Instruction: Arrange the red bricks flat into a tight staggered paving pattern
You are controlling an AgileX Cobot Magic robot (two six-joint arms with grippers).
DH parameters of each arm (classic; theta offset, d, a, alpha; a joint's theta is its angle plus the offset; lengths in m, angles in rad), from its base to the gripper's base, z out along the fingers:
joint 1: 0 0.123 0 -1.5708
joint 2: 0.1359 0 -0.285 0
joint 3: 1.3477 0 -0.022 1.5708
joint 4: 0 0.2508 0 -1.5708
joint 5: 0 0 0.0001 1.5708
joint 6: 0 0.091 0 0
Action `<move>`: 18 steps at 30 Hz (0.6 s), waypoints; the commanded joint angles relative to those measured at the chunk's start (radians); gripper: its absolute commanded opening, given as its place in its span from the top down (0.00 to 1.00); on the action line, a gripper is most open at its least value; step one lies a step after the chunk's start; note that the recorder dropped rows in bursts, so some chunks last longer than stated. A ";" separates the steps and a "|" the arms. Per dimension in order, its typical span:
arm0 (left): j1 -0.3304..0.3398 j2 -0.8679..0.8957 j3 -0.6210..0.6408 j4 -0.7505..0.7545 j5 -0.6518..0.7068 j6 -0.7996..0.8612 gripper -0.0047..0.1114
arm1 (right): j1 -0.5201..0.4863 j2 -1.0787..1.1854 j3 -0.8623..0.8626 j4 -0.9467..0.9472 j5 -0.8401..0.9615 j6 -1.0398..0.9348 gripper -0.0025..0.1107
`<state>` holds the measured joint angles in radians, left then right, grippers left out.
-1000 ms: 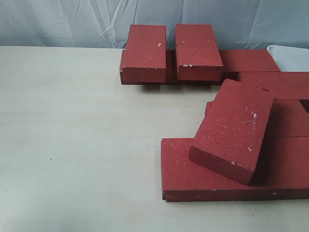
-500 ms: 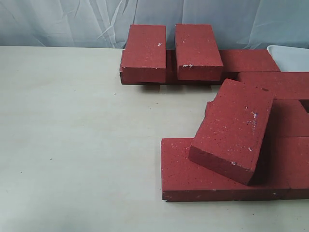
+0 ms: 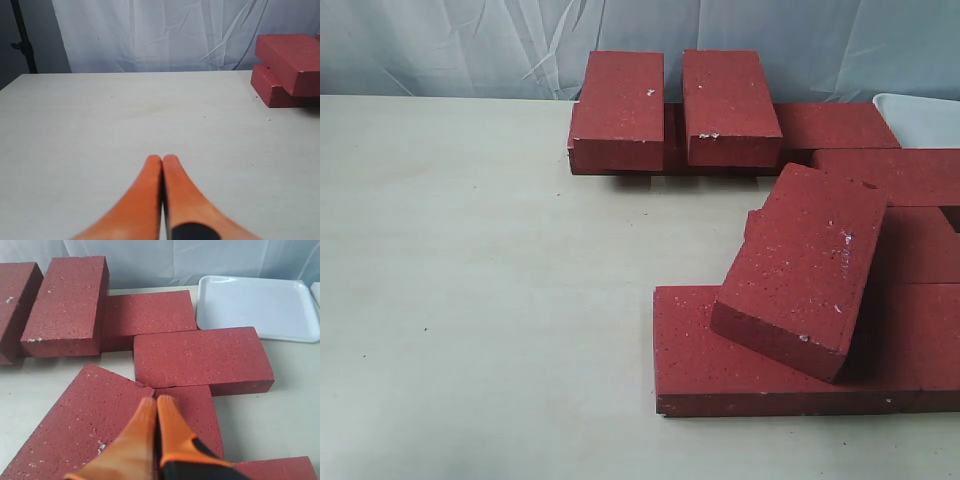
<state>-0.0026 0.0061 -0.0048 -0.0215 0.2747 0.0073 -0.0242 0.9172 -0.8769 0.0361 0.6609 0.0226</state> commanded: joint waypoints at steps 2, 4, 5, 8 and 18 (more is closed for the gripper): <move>0.000 -0.006 0.005 0.001 -0.013 0.000 0.96 | -0.006 0.001 -0.008 -0.004 -0.008 -0.005 0.99; 0.000 -0.006 0.005 0.004 -0.013 0.000 0.96 | -0.006 0.001 -0.008 -0.004 -0.008 -0.005 0.99; 0.000 -0.006 0.005 0.022 -0.027 0.000 0.96 | -0.006 0.001 -0.008 -0.004 -0.008 -0.003 0.99; 0.000 -0.006 0.005 0.011 -0.150 0.000 0.96 | -0.006 0.001 -0.002 -0.002 -0.008 -0.003 0.99; 0.000 -0.006 0.005 0.013 -0.481 0.000 0.96 | -0.006 0.001 0.005 -0.002 -0.012 -0.003 0.99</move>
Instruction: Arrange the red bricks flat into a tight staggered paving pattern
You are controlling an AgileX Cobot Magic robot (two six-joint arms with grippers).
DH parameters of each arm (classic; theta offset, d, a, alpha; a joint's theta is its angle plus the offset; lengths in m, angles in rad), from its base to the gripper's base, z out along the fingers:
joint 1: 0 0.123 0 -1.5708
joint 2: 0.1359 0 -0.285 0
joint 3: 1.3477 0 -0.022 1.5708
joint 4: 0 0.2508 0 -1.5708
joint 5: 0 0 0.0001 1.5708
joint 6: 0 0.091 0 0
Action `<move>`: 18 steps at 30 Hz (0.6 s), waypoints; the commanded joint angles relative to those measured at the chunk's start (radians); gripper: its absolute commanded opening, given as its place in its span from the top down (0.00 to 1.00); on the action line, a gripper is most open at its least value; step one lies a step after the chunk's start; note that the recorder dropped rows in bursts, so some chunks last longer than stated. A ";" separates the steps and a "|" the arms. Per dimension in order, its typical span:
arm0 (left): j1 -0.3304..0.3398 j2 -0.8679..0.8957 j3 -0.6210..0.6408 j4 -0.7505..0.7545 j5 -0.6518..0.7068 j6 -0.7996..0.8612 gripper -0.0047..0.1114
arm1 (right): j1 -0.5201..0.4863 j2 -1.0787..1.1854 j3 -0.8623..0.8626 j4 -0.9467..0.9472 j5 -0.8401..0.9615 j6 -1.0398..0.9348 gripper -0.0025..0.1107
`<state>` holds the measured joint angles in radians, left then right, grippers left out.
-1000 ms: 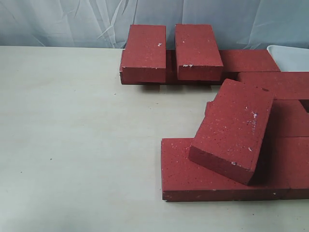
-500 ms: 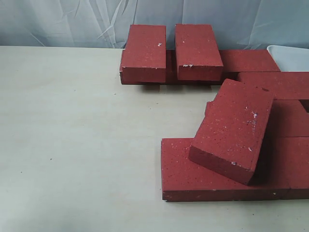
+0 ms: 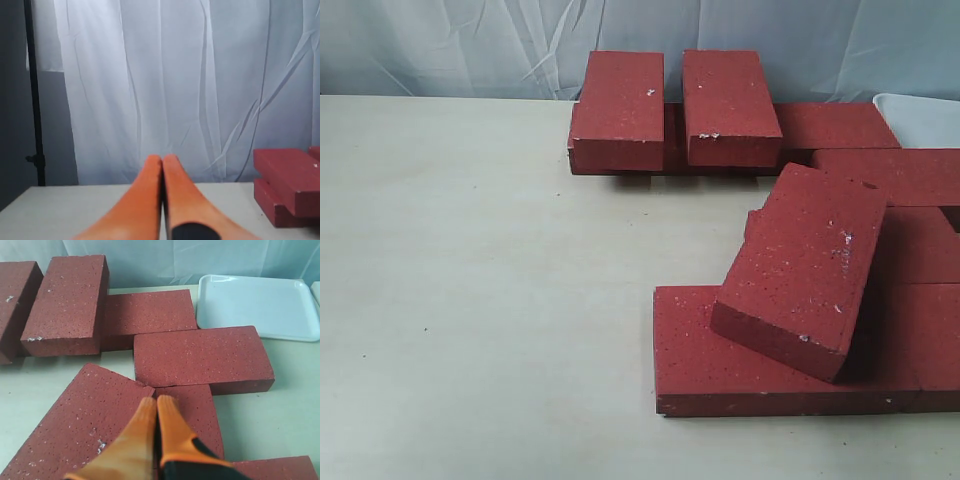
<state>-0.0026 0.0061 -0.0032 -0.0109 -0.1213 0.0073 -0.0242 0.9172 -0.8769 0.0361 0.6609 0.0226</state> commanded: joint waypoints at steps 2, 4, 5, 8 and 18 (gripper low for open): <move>0.000 -0.006 0.003 -0.004 -0.094 -0.007 0.96 | -0.006 0.001 0.005 -0.002 -0.012 -0.003 0.99; 0.000 -0.006 0.003 -0.075 -0.111 -0.025 0.96 | -0.006 0.001 0.005 -0.002 -0.012 -0.003 0.99; 0.000 -0.006 0.003 -0.145 -0.117 -0.028 0.96 | -0.006 0.001 0.005 -0.002 -0.012 -0.003 0.99; 0.000 -0.006 -0.001 -0.277 -0.096 -0.026 0.96 | -0.006 0.001 0.005 -0.002 -0.012 -0.003 0.99; 0.000 0.166 -0.251 0.001 0.203 -0.022 0.96 | -0.006 0.001 0.004 0.000 -0.012 -0.003 0.99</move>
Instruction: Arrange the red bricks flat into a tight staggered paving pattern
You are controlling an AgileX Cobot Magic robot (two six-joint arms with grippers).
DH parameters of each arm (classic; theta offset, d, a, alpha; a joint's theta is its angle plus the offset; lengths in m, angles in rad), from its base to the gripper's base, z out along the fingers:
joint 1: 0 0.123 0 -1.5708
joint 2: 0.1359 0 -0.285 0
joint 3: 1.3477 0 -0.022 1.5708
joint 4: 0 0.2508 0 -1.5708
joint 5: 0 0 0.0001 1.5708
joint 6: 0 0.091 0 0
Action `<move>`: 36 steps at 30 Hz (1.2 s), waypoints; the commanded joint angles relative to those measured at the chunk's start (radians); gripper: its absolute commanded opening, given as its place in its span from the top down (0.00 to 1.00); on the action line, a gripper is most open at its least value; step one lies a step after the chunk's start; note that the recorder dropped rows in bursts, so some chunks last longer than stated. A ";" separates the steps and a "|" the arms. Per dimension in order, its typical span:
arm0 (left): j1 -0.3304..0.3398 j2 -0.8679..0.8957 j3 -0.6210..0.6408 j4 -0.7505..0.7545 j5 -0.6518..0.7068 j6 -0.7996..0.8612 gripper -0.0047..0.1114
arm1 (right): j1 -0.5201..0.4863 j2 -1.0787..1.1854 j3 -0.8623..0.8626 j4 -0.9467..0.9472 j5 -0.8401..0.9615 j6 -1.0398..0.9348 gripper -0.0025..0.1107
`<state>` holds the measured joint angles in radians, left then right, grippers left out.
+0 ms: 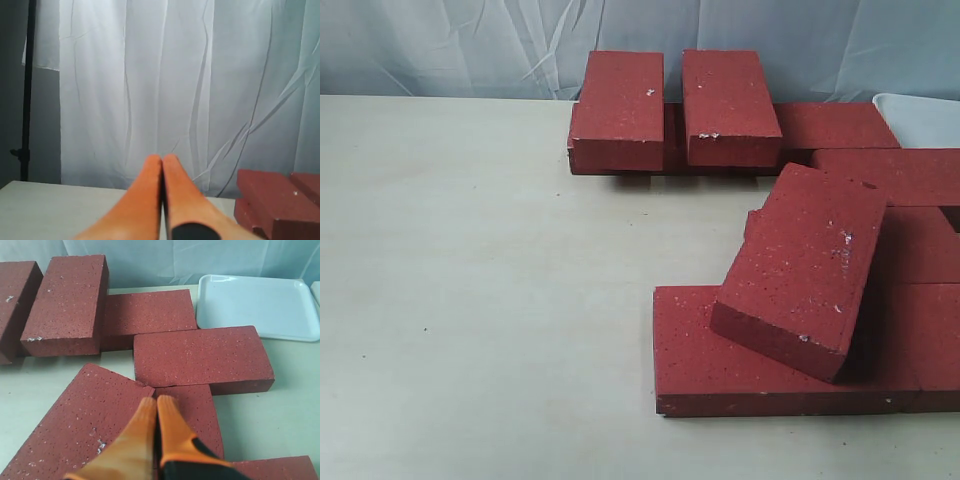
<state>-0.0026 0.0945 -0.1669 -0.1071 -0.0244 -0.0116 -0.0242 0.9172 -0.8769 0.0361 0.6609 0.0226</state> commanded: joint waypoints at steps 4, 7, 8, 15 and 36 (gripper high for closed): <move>0.000 0.180 -0.184 0.179 0.240 -0.003 0.96 | -0.006 0.001 0.004 0.000 -0.012 -0.003 0.99; 0.000 0.245 -0.231 0.208 0.355 -0.003 0.96 | -0.006 0.001 0.004 0.000 -0.012 -0.003 0.99; 0.000 0.264 -0.235 0.214 0.380 -0.003 0.96 | -0.006 0.001 0.004 0.000 -0.012 -0.003 0.99; 0.000 0.291 -0.238 0.217 0.387 -0.003 0.96 | -0.006 0.001 0.004 0.000 -0.012 -0.003 0.99; 0.000 0.293 -0.202 0.234 0.518 -0.008 0.96 | -0.006 0.013 0.004 -0.001 -0.041 -0.003 0.99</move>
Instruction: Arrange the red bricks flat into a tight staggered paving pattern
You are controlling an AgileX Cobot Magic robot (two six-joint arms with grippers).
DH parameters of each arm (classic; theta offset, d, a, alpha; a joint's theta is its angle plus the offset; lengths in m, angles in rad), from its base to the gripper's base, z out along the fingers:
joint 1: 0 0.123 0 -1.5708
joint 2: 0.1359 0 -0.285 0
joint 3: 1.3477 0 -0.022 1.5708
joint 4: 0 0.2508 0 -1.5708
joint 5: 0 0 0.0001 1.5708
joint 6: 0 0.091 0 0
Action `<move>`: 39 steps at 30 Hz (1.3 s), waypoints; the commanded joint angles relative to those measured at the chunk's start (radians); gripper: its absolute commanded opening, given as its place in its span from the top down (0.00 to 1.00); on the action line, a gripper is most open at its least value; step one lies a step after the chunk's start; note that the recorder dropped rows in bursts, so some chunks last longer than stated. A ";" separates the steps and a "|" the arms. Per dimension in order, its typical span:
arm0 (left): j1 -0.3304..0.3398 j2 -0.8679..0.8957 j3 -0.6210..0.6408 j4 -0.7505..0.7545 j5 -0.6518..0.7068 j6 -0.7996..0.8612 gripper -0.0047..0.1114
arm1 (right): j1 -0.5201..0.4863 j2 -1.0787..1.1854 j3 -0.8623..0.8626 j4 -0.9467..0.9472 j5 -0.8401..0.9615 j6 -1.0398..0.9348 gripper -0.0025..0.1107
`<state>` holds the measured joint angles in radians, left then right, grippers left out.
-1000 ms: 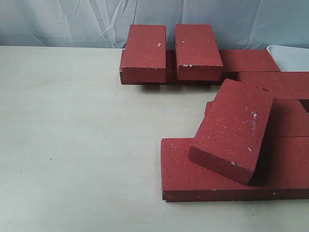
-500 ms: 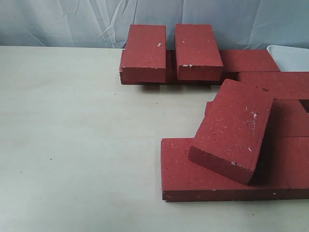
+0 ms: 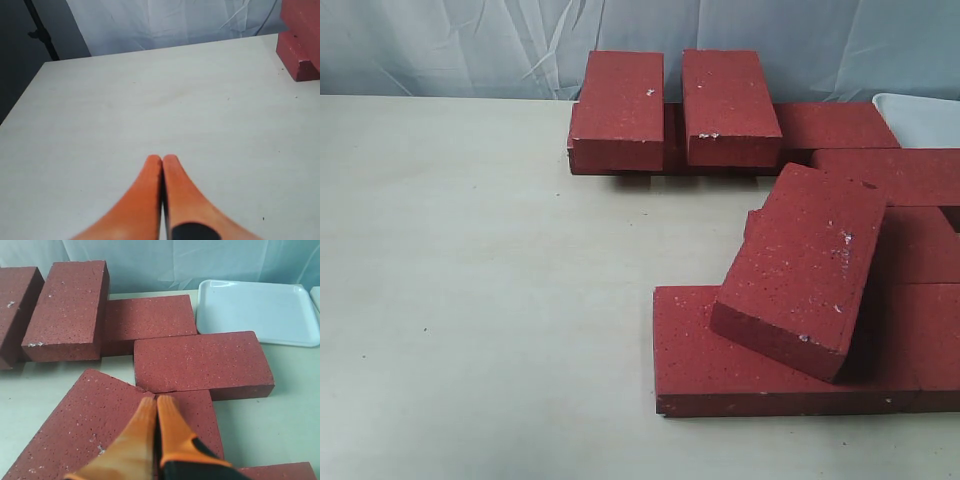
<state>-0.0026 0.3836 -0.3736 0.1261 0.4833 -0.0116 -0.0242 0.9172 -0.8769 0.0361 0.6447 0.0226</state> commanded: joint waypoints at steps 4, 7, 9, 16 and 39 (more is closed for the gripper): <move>0.000 0.037 0.005 -0.010 0.010 -0.015 0.96 | -0.006 0.037 0.004 -0.001 -0.027 -0.003 0.99; 0.000 0.074 0.005 -0.038 0.010 -0.015 0.96 | -0.006 0.061 0.004 -0.001 -0.027 -0.003 0.99; 0.000 0.102 0.005 -0.059 0.010 -0.015 0.96 | -0.006 0.081 0.004 -0.001 -0.027 -0.003 0.99; 0.000 0.225 -0.040 -0.084 0.066 -0.015 0.96 | -0.006 0.167 0.004 0.000 -0.027 -0.003 0.99; -0.128 0.820 -0.424 -0.115 0.187 0.037 0.96 | -0.004 0.421 -0.126 0.021 0.078 -0.016 0.99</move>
<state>-0.0963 1.1513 -0.7643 0.0000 0.6696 0.0196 -0.0242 1.3196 -0.9980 0.0427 0.7205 0.0186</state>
